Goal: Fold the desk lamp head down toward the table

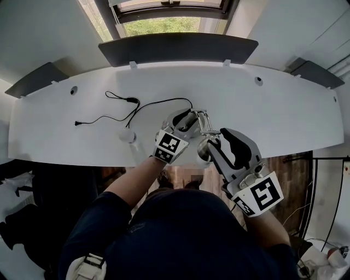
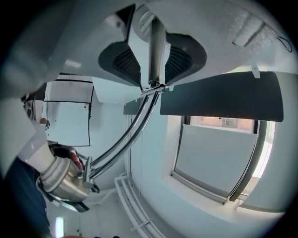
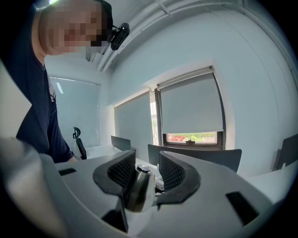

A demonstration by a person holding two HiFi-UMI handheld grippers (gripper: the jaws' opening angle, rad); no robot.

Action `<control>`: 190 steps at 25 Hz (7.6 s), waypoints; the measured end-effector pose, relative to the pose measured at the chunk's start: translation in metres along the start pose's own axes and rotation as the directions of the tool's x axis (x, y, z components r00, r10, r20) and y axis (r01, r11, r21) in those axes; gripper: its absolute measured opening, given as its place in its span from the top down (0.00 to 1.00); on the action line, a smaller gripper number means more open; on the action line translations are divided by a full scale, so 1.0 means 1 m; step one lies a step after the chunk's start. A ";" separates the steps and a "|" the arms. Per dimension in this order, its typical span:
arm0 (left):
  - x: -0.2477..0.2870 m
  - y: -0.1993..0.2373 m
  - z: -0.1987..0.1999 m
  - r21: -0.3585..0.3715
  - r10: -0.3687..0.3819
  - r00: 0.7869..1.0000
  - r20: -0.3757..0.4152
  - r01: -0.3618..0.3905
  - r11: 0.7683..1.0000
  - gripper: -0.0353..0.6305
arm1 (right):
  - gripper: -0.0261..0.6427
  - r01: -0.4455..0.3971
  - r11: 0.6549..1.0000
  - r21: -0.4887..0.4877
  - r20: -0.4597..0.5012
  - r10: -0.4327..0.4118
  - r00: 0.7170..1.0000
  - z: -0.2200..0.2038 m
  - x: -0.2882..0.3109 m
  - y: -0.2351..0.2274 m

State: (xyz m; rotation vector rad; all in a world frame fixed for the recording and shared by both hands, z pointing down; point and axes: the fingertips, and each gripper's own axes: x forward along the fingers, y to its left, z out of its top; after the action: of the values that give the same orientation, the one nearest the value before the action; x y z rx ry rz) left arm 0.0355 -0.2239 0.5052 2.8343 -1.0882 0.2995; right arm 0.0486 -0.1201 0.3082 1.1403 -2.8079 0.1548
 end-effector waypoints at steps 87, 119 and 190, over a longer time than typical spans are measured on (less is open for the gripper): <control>0.021 -0.001 -0.013 0.173 -0.350 0.937 0.024 0.340 0.924 0.79 | 0.63 -0.156 0.911 -0.382 -0.512 -0.068 0.856 -0.248 0.006 0.048; 0.021 -0.002 -0.015 0.158 -0.410 0.911 0.040 0.400 0.903 0.79 | 0.68 -0.208 0.850 -0.483 -0.553 -0.113 0.826 -0.306 0.039 0.025; -0.136 -0.117 0.072 -0.038 -0.139 0.982 0.125 0.144 0.989 0.94 | 0.95 -0.049 0.999 -0.018 -0.087 0.047 0.995 -0.116 -0.025 0.030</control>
State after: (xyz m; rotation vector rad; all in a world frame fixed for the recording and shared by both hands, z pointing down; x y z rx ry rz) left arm 0.0259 -0.0591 0.4042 2.9013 -0.8935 0.0885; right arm 0.0528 -0.0661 0.4182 1.0359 -2.7555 0.1757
